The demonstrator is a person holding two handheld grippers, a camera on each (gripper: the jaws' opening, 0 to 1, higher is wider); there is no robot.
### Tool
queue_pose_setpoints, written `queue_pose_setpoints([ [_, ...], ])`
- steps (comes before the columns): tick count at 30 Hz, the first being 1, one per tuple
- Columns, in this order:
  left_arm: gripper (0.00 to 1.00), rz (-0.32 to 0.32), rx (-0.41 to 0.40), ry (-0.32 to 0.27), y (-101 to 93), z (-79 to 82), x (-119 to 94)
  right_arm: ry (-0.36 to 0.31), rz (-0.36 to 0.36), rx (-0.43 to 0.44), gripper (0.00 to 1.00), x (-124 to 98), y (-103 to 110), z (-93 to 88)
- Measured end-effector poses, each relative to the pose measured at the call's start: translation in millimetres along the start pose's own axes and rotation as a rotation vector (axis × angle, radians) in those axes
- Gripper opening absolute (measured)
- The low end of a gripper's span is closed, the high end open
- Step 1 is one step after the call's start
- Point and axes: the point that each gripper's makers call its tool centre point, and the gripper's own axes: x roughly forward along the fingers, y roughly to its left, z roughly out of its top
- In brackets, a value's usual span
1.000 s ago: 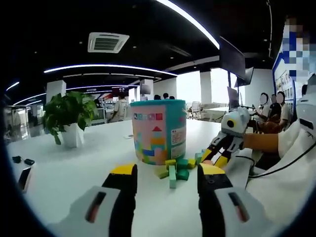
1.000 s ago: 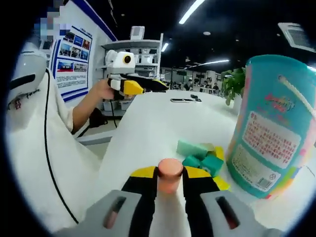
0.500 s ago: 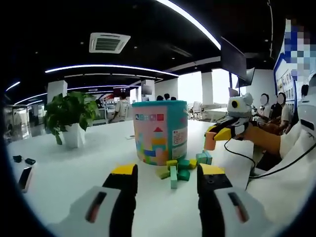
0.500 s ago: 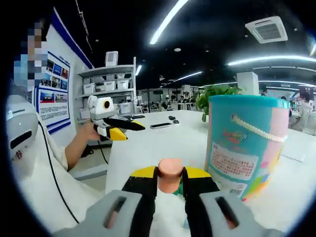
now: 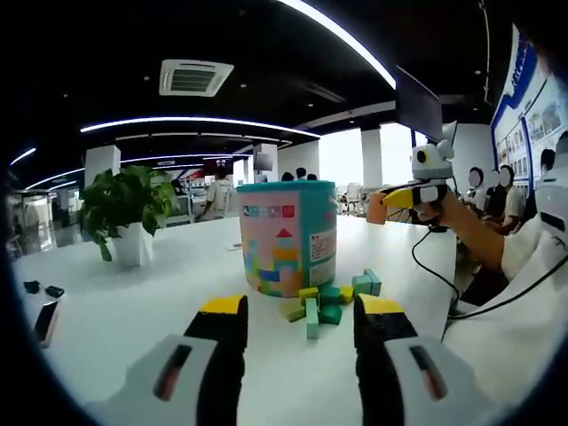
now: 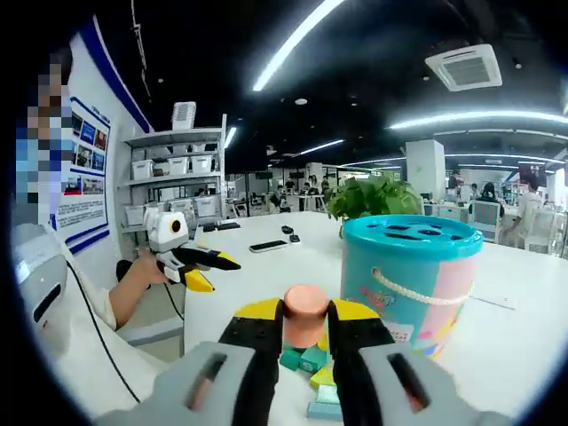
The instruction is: Arrange the toys in the designated storage area by placing each visible toy with the group until no toy remains scattered across the table.
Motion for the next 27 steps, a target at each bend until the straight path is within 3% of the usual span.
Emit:
queue_pose_setpoints([
  [6, 0.49, -0.006, 0.0, 0.008, -1.2, -1.8, 2.6, -0.005, -0.034, -0.01, 0.19, 0.6, -19.0, 23.8],
  [9, 0.49, -0.007, 0.002, 0.01, -1.6, -2.2, 2.6, 0.021, -0.091, -0.083, 0.19, 0.3, -30.6, 31.6],
  [12, 0.49, -0.003, 0.0, 0.006, -0.8, -1.3, 1.9, -0.033, -0.08, -0.047, 0.19, -1.9, -30.5, 56.1],
  [16, 0.49, -0.005, 0.004, 0.01, -2.2, -1.7, 2.1, -0.027, -0.097, -0.065, 0.19, 0.9, -38.0, 74.6],
  [19, 0.49, -0.009, 0.004, 0.011, -3.6, -2.2, 2.8, -0.008, -0.135, -0.111, 0.19, 4.6, -51.0, 81.6],
  [27, 0.49, -0.013, -0.006, 0.014, -3.7, -4.7, 3.8, 0.022, -0.196, -0.092, 0.19, 15.6, -86.1, 93.3],
])
